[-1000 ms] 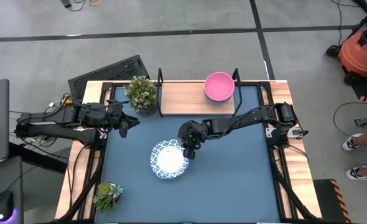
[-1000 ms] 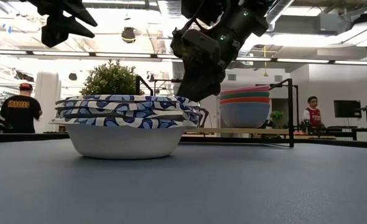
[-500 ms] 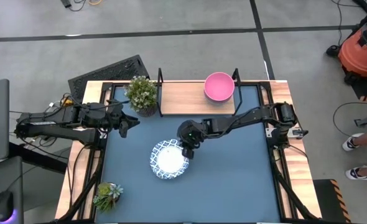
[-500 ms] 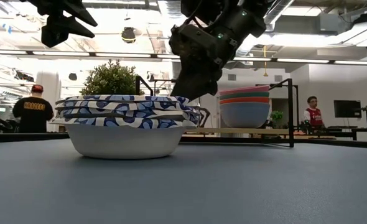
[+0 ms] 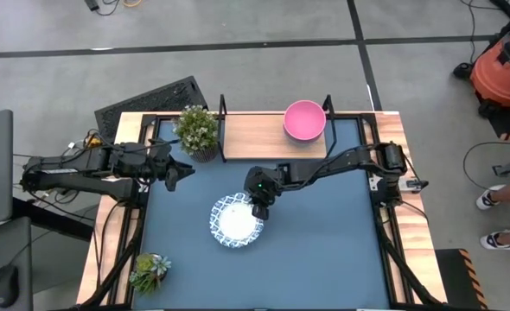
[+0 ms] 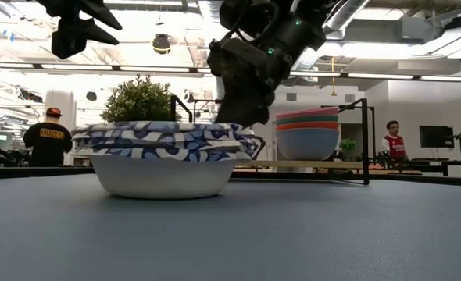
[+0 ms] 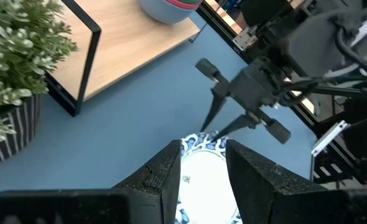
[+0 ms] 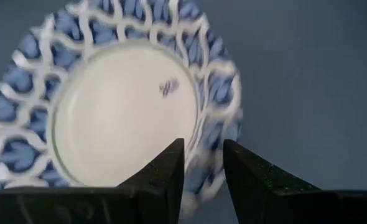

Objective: Place and stack bowls onto a shelf
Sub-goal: Put the blue patterned bowl on the shelf

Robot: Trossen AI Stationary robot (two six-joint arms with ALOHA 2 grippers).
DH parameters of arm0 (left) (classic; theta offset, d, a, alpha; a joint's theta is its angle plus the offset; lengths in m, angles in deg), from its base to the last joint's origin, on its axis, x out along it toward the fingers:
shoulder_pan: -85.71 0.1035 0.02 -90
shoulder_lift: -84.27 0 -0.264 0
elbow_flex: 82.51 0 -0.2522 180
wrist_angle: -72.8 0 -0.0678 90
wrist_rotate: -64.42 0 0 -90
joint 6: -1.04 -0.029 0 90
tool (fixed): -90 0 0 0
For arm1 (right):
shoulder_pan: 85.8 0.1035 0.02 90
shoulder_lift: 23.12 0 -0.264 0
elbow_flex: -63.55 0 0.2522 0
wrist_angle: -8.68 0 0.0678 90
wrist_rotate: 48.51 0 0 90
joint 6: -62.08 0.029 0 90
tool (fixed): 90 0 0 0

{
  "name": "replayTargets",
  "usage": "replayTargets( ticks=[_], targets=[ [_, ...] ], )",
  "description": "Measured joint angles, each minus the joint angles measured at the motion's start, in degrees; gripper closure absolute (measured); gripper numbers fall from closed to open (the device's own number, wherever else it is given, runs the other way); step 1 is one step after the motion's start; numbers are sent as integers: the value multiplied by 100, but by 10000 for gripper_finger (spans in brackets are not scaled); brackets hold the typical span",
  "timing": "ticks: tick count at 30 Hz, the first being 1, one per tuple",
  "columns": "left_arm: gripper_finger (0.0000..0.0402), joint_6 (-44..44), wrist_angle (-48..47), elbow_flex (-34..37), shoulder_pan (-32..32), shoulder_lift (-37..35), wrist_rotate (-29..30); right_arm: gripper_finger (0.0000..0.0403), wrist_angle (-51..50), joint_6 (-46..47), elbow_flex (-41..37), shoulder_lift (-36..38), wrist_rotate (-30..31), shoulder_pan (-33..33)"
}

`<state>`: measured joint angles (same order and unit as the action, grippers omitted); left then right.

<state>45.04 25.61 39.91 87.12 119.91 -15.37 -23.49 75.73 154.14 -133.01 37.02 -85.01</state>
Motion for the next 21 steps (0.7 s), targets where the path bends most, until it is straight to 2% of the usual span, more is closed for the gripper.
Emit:
replayTargets(
  ticks=[4, 11, 21],
  targets=[
    [289, -2, -6, 0, 2, 0, 60, 291, -154, -98, 51, -9, 115, 46],
    [289, -22, -11, 0, 2, 0, 64, 386, -173, -160, 60, -9, 135, 21],
    [289, -83, -15, 0, 0, 0, 73, 387, -323, -42, 129, 50, 258, 10]
  ],
)
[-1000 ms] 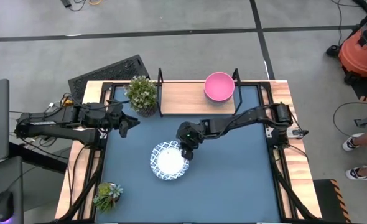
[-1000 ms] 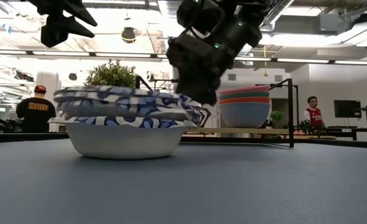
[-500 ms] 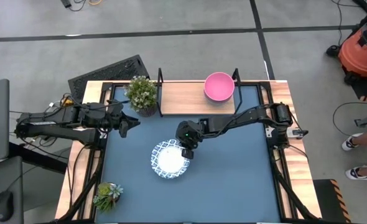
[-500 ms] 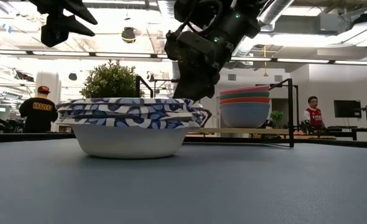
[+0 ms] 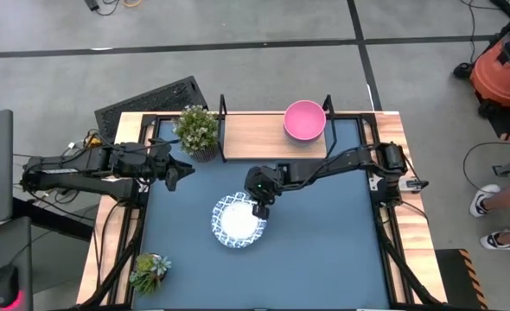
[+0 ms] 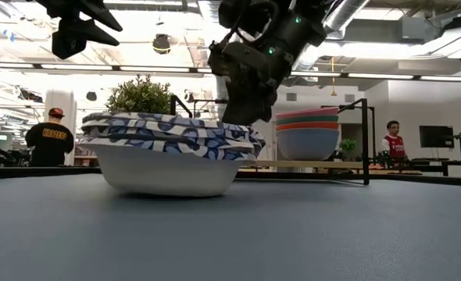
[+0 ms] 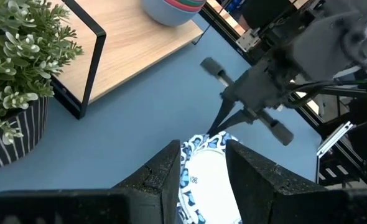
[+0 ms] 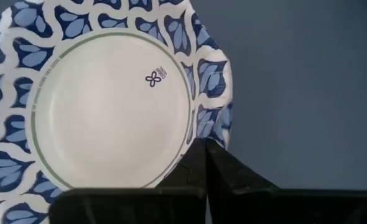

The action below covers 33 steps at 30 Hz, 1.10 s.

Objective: Place and stack bowls onto a shelf
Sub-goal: Put the blue patterned bowl on the shelf

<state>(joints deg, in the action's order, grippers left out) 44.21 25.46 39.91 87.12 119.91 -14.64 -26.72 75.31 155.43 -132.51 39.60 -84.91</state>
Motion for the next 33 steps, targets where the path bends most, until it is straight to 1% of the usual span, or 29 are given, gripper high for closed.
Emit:
replayTargets(
  ticks=[8, 11, 16, 21, 25, 28, 30, 33],
  targets=[
    [289, 2, 0, 0, 0, 0, -1, 387, -662, -277, 911, 178, 61, -270],
    [289, 4, 0, 0, 0, -2, 0, 387, -1288, -519, 1357, 178, 67, -476],
    [289, 10, 2, 0, 0, -2, -1, 387, -2141, -1181, 1974, 178, 215, -1068],
    [289, 22, 0, 0, 0, -2, -2, 387, -2937, -1879, 2505, 180, 221, -1889],
    [289, 20, 2, 0, 2, -2, 0, 387, -2875, -2168, 2632, 178, 194, -2614],
    [289, 20, 0, 0, 1, -2, -2, 387, -2670, -2220, 2668, 178, 32, -3112],
    [289, 17, 0, 0, 0, -1, 3, 387, -2520, -2228, 2668, 148, -142, -3360],
    [289, 15, -9, 0, 1, -2, 76, 387, -2250, -2203, 2668, 12, -330, -3559]
  ],
)
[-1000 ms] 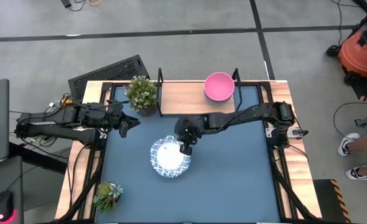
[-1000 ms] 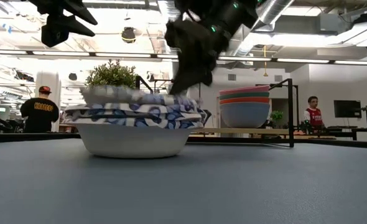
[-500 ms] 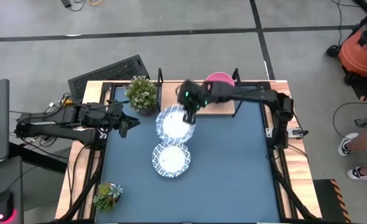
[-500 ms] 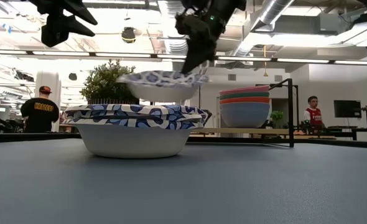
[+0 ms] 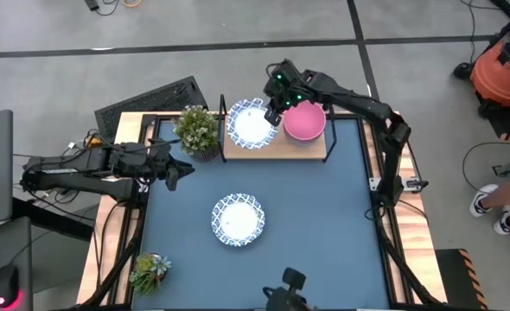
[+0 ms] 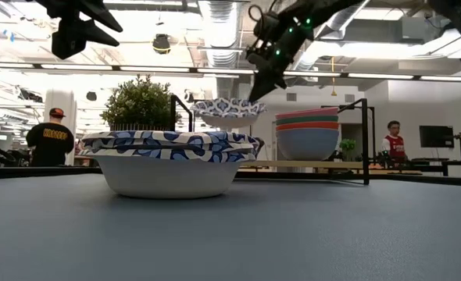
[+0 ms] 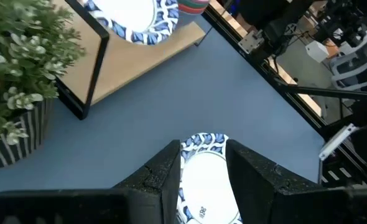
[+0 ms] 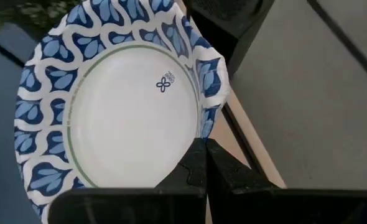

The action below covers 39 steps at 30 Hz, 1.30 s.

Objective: Place and stack bowls onto a shelf
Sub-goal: Put the blue patterned bowl on the shelf, then stack the blue patterned bowl on top of the other blue patterned bowl on the shelf

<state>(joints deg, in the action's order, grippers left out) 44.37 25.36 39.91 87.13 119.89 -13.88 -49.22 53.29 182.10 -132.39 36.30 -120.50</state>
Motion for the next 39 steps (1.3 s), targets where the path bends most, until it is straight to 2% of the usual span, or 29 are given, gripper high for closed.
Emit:
replayTargets(
  ticks=[4, 15, 17, 22, 28, 31, 33, 35, 39],
  targets=[
    [289, 2, -30, 0, 0, 0, 90, 387, 101, 14, 0, -286, -222, -84],
    [289, 68, -31, 0, 0, 2, 113, 386, 103, -120, -8, -835, -291, -148],
    [289, 66, -31, 0, 0, 0, 114, 370, 156, -156, -7, -833, -280, -147],
    [289, 48, -31, 0, -1, 1, 145, 296, 307, -180, 0, -787, -252, -129],
    [289, 46, -30, 0, -1, 1, 184, 216, -150, -195, 781, -770, -250, -138],
    [289, 46, -29, 0, -1, 1, 185, 190, -605, -211, 1356, -765, -248, -96],
    [289, 46, -30, 0, 0, 1, 175, 183, -1009, -258, 1757, -761, -405, 4],
    [289, 42, -30, 0, 1, 0, 118, 182, -1481, -446, 2146, -756, -843, 178],
    [289, 0, -30, 0, -1, 1, 69, 187, -2437, -1056, 2623, -735, -1440, 835]
  ],
)
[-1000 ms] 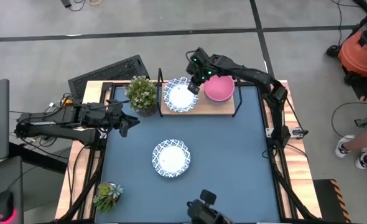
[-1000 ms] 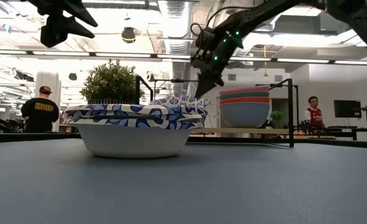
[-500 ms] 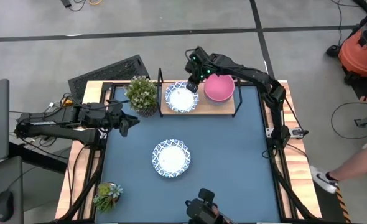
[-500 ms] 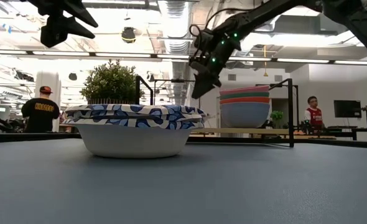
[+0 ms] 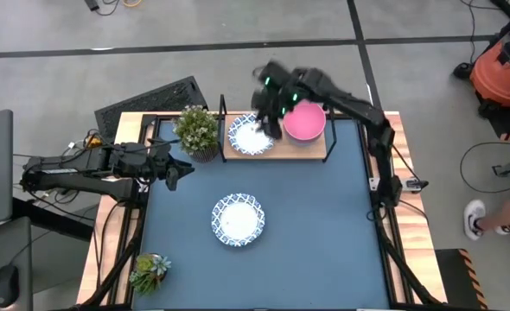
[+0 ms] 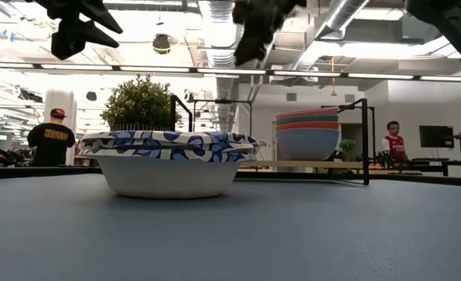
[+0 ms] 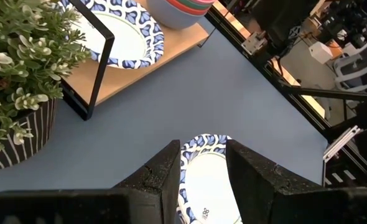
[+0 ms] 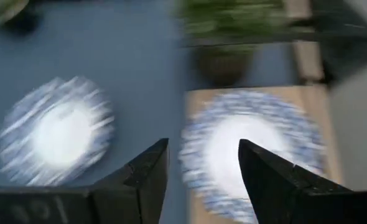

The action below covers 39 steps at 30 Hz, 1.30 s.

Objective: Place and stack bowls onto a shelf
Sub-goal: Stack the blue patterned bowl on top of the other blue patterned bowl on the shelf

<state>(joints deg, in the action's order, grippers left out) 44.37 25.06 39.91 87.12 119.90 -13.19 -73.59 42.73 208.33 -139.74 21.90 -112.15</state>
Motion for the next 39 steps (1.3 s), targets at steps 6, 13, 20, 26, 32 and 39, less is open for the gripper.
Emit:
replayTargets(
  ticks=[6, 13, 20, 26, 32, 39],
  targets=[
    [289, -16, 0, 0, 0, -1, -1, 197, -1299, -951, -128, -16, 21, 1456],
    [289, -111, -2, 0, 0, 1, -1, 212, -1243, -1201, -826, -30, 597, 2750],
    [289, -197, -14, 0, 2, 0, -3, 221, -157, -1298, -1548, -35, 622, 3424],
    [289, -197, -198, 0, 1, 0, -115, 221, 468, -1579, -2008, -24, 620, 3575],
    [289, -175, -315, 2, 2, 1, -114, 221, 1323, -1579, -2591, -24, 622, 3643],
    [289, -175, -320, 2, 1, -1, -110, 221, 2124, -1563, -3071, -24, 620, 3812]
  ],
)
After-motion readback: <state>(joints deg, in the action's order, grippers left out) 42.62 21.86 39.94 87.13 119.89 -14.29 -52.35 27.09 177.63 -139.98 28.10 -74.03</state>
